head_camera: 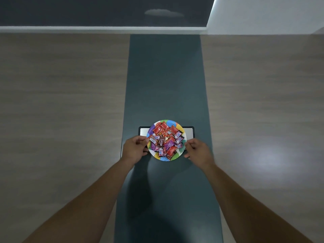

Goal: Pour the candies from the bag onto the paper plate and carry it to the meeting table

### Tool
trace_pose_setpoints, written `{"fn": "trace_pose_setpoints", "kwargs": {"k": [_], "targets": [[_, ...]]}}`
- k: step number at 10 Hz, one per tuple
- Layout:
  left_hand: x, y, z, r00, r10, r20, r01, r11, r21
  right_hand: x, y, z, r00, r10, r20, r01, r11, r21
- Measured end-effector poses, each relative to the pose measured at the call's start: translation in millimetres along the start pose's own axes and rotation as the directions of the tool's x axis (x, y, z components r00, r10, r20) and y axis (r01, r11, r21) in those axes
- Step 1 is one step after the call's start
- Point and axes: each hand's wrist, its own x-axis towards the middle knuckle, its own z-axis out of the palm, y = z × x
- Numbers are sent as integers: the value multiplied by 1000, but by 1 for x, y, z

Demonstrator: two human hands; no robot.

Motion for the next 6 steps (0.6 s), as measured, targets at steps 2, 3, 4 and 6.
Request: {"fn": "trace_pose_setpoints", "kwargs": {"k": [2,3,4,6], "targets": [[1,0,0,1000,13,-13,-13,1000,16,2,2,-2,1000,5,2,-5,1000,13],[-1,-1,-4,999,16,-30,-15,1000,25,-1,1,-6,1000,-6,3,6,1000,-14],[-10,-4,-9,997,39,-73,-36,998,49,-8,7,-10,1000,-24,-12,24,1000,-8],[-50,-38,-18,909,392,-138,-321,874,365,-37,44,-4,981,-156,-117,142,983,-118]]}}
